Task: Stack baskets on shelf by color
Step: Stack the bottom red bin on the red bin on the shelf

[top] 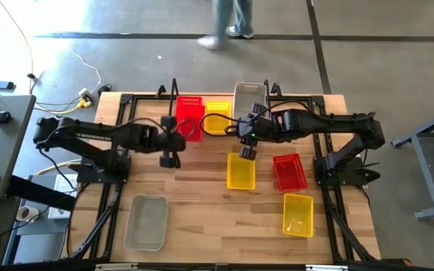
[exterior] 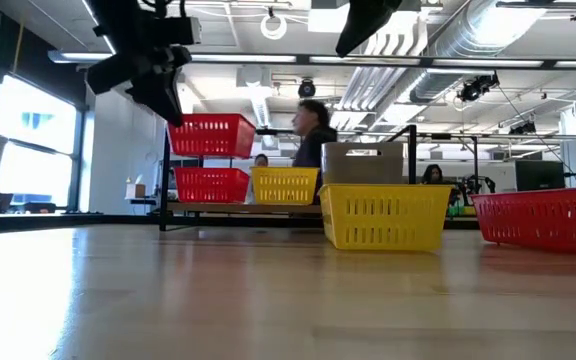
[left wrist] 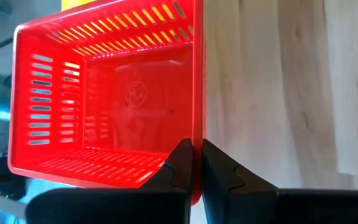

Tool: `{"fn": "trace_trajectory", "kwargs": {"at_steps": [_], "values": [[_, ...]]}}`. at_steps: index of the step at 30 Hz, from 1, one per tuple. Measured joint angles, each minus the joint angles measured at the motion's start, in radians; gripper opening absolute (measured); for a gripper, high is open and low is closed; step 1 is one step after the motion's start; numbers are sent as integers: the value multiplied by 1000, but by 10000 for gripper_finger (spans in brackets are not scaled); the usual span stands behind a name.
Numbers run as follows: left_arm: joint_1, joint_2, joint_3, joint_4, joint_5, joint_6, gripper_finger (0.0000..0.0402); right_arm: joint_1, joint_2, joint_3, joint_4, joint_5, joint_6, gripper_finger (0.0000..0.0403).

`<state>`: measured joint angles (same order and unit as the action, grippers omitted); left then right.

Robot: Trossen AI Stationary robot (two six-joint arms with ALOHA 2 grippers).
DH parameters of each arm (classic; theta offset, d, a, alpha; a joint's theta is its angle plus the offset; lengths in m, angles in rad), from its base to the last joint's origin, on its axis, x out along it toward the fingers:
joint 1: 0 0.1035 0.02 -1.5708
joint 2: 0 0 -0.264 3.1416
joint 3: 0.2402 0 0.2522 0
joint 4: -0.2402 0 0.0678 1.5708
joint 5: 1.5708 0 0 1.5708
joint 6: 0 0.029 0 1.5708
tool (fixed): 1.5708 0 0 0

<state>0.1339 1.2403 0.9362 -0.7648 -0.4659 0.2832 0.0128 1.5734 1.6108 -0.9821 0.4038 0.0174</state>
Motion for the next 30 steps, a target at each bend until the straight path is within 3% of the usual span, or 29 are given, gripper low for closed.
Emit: {"fn": "trace_trajectory", "kwargs": {"at_steps": [19,30], "values": [[331,-5,-9,72,193,261,3,0,0,0,-6,9,-18,103],[389,2,-8,88,266,283,3,0,0,0,-3,10,-44,103]]}}
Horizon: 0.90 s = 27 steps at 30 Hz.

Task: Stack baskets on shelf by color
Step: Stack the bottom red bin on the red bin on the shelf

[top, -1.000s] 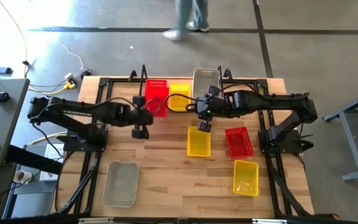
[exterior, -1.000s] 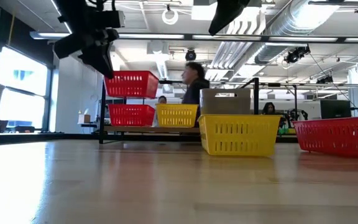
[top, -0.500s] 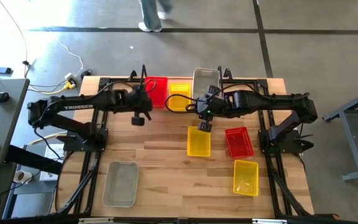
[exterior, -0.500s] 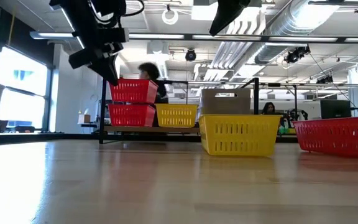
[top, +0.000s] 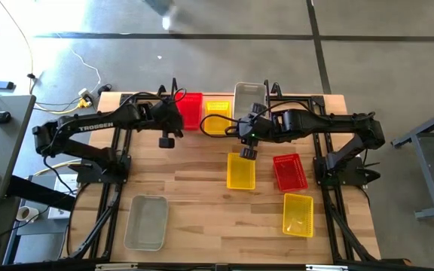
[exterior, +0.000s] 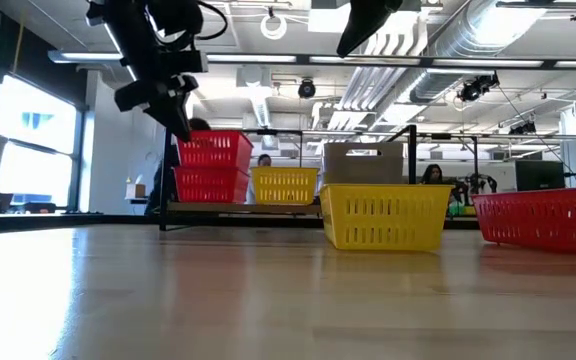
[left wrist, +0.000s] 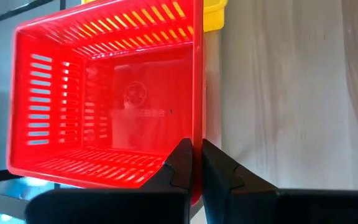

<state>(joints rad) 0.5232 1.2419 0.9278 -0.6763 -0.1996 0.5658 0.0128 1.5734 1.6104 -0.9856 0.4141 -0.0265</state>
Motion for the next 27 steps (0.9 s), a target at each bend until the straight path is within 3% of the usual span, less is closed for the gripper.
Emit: {"fn": "trace_trajectory", "kwargs": {"at_steps": [27], "values": [[-7,43,10,26,-55,14,3,0,0,0,-4,-1,-19,103]]}}
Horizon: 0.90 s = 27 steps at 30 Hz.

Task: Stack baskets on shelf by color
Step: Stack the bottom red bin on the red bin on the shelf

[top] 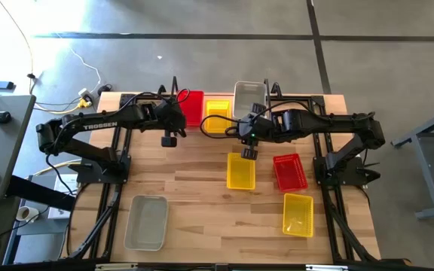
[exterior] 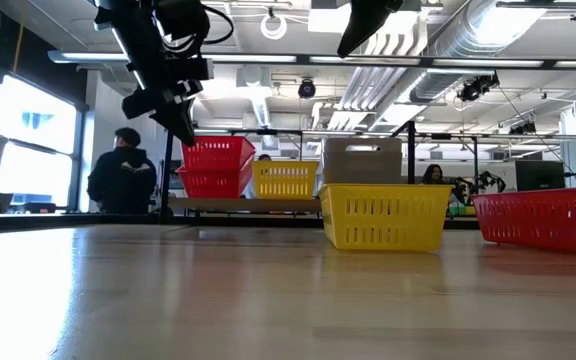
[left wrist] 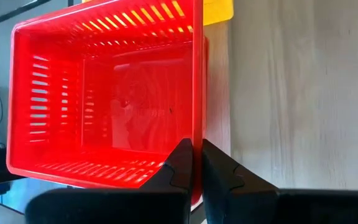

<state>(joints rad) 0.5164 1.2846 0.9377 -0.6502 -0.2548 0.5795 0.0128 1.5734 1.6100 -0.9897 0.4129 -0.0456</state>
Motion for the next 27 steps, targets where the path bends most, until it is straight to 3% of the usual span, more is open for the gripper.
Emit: {"fn": "trace_trajectory", "kwargs": {"at_steps": [10,27], "values": [[-41,-5,2,-8,-93,-14,3,0,0,0,0,0,0,103],[-32,-6,2,-16,6,-2,3,0,0,0,0,0,3,103]]}}
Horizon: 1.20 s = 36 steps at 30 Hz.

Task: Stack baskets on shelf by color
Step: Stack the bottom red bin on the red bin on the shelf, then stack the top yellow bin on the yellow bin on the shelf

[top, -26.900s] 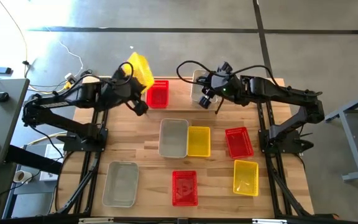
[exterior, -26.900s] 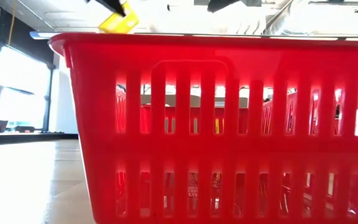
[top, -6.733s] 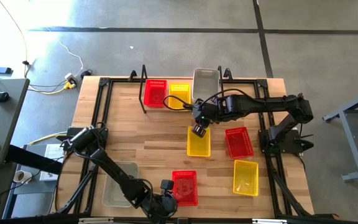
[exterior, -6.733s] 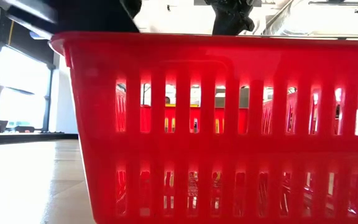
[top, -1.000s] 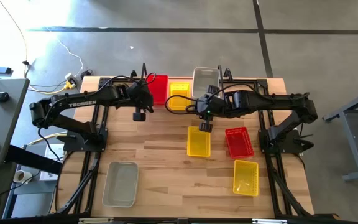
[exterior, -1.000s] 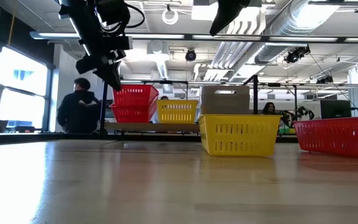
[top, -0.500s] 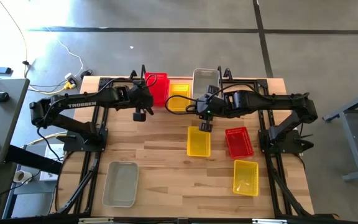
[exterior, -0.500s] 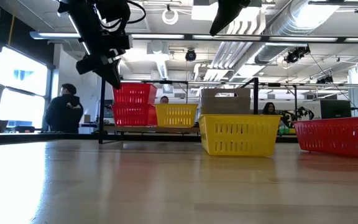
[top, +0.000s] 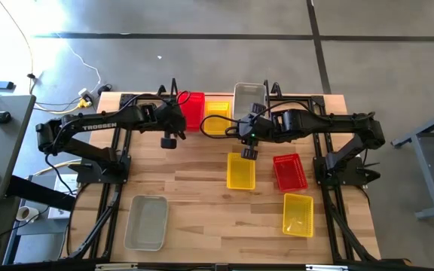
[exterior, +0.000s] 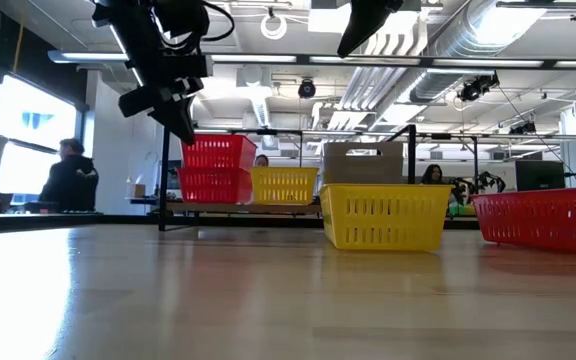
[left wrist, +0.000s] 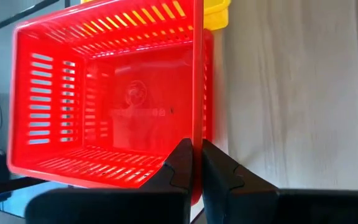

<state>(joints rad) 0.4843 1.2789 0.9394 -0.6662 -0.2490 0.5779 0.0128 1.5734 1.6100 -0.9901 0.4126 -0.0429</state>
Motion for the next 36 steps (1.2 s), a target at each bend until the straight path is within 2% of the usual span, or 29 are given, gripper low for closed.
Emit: {"fn": "trace_trajectory", "kwargs": {"at_steps": [6,14,19,31,36], "values": [[0,0,0,1,0,-29,7,0,0,0,0,0,-1,103],[0,0,0,4,-5,-16,33,0,0,0,0,0,0,103],[0,0,-1,9,-50,-13,55,0,0,0,0,0,0,103],[0,0,-1,38,-48,-38,115,0,0,0,0,0,1,103],[0,0,17,34,-15,-77,133,0,0,0,0,0,1,103]]}}
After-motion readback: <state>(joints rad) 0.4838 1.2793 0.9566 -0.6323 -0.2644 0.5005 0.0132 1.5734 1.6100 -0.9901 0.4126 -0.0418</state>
